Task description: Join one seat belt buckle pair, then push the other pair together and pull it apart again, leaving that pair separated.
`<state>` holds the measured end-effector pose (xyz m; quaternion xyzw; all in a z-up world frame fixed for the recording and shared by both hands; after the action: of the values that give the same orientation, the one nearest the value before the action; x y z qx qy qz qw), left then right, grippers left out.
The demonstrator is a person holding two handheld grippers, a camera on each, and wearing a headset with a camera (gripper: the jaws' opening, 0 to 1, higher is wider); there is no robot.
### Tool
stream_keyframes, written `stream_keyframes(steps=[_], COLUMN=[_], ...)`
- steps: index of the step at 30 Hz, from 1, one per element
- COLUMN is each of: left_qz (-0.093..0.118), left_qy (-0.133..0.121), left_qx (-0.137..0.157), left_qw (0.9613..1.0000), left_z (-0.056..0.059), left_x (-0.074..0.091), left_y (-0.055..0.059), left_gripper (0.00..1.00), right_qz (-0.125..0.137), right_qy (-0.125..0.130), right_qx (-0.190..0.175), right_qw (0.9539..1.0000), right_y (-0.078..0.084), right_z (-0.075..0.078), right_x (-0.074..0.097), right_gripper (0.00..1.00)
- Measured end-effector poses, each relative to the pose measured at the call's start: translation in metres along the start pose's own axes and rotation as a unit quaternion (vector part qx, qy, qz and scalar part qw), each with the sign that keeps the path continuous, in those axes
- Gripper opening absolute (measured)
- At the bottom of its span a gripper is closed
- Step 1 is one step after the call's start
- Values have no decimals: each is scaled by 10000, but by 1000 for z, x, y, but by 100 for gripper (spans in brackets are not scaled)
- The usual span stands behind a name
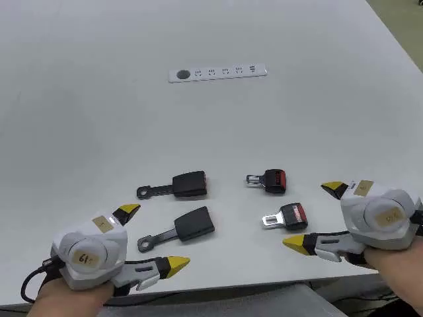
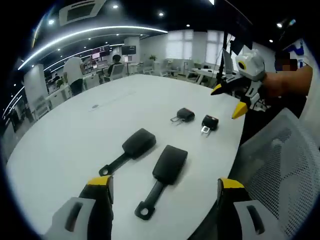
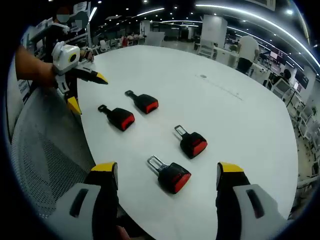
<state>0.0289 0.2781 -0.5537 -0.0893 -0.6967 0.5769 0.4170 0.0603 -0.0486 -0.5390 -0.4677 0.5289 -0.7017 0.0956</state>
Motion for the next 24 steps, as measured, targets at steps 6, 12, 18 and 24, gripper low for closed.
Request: stream_keyframes(steps=[6, 12, 18, 24], left_qz=[-1, -39, -44, -54], left_qy=[-96, -71, -80, -140], left_qx=[35, -23, -70, -84], left_qw=[9999, 10000, 9999, 9999], left_z=[0, 6, 6, -3], left_x=[0, 1, 2, 5], left_y=[0, -2, -5, -5], left_gripper=[83, 83, 83, 84], right_qz=[-71, -43, -6, -115], right_qy=[-56, -77, -72, -27], right_qx=[12, 32, 83, 151], right_qw=[10000, 10000, 9999, 9998], right_y=[4, 0, 8, 21], right_z=[0, -2, -4, -1], right_x=[1, 1, 7, 21], right_gripper=[80, 78, 79, 83])
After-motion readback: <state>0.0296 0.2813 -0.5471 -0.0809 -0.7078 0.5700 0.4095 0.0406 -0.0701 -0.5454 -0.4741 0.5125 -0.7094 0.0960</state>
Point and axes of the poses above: the centre of the closed fingertips' face, and the gripper's own axes: x roughly backward along the fingers, z roughly to its right, y roughly out of its underside, the point moved 9 cm from there along x, roughly backward along the fingers, and after that the axes turned 9 degrees about z, right-handed, at the moved point
